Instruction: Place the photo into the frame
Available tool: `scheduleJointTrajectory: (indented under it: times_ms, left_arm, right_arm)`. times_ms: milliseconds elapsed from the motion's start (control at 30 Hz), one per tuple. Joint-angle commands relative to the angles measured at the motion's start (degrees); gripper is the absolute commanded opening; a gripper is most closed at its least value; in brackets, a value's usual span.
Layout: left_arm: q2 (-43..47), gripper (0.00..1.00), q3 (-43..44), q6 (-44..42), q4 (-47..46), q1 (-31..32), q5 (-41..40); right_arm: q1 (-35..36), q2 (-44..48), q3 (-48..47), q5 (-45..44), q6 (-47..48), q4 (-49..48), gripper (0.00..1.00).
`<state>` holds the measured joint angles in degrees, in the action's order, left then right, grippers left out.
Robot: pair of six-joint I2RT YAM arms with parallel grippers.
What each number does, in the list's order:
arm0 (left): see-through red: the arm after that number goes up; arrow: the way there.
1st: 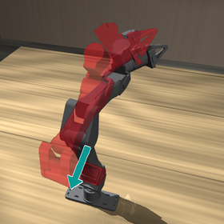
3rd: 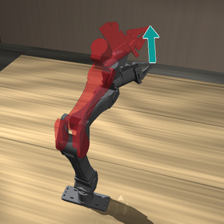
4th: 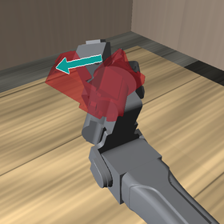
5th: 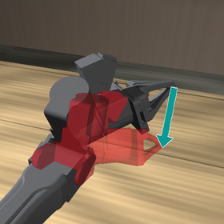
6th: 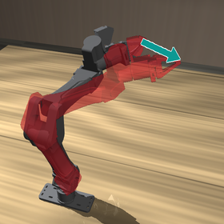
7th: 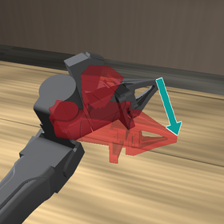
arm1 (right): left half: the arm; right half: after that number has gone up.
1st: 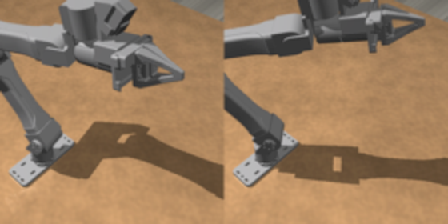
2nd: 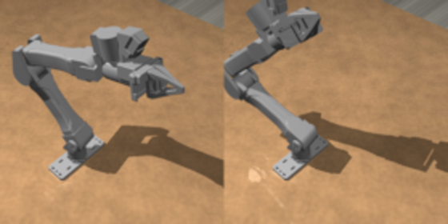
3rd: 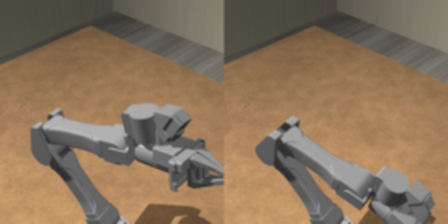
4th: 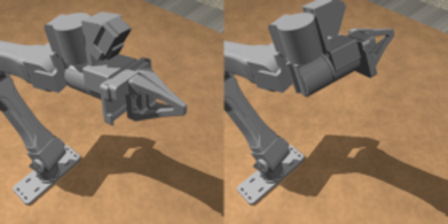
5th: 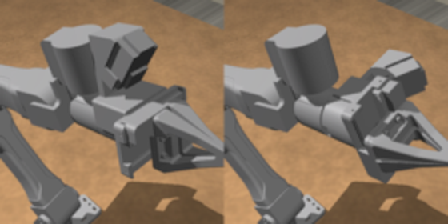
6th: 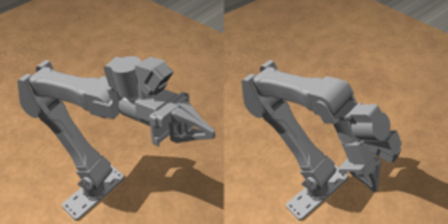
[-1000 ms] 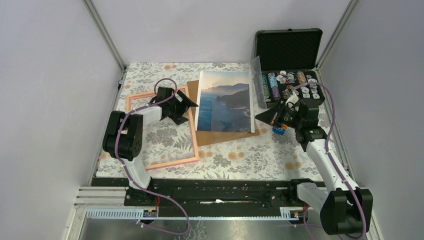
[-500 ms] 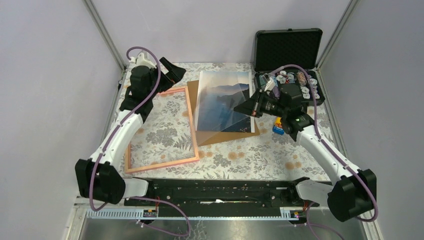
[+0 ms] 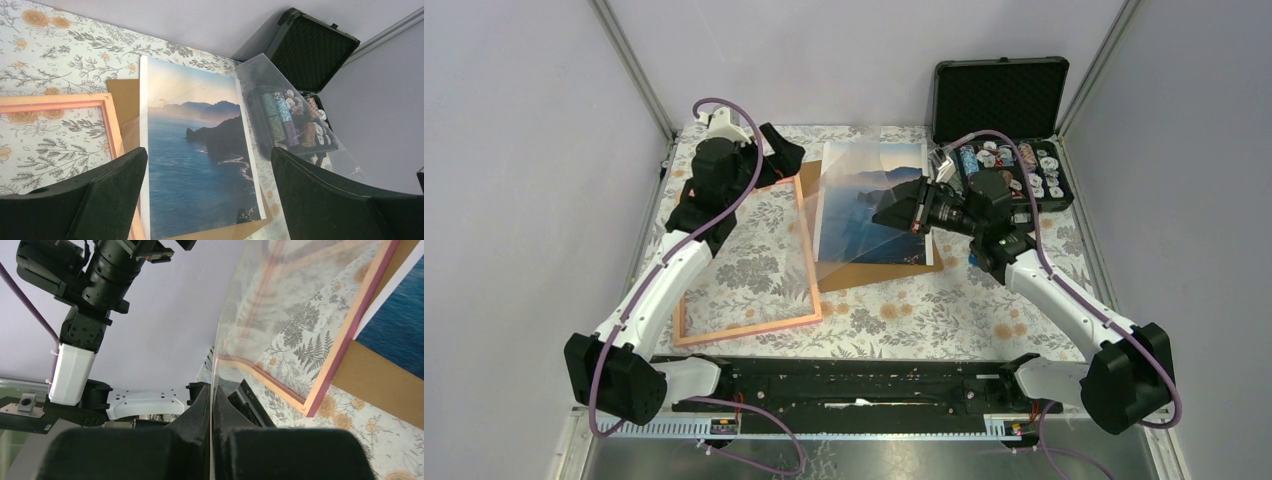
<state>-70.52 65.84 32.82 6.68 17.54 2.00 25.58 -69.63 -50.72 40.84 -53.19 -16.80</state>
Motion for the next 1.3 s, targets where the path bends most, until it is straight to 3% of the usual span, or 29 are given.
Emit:
scheduleJointTrajectory:
  times_ms: [0,500,633,900,1267]
  left_arm:
    - [3.3,0.99,1.8,-2.2,-1.5,-0.2,-1.7]
    - [5.3,0.99,1.7,-2.7,-1.4,-0.3,-3.3]
    - [5.5,0.99,1.6,-2.6,-1.4,-0.3,-3.6]
    - [5.1,0.99,1.3,-2.1,-1.5,-0.3,-3.2]
    - [3.8,0.99,1.2,-1.0,-1.6,-0.3,-2.3]
  right_arm:
    - [3.1,1.0,-3.3,-1.0,-1.3,-5.8,0.0]
    - [9.6,-0.1,-7.0,-3.3,-2.3,-7.5,0.0]
    - [9.6,0.5,-0.8,-5.8,-3.3,-9.4,0.0]
    - [9.6,-3.5,21.3,-13.6,-15.1,-30.1,0.0]
    - [10.5,-15.7,28.0,-18.2,-13.7,-39.5,0.0]
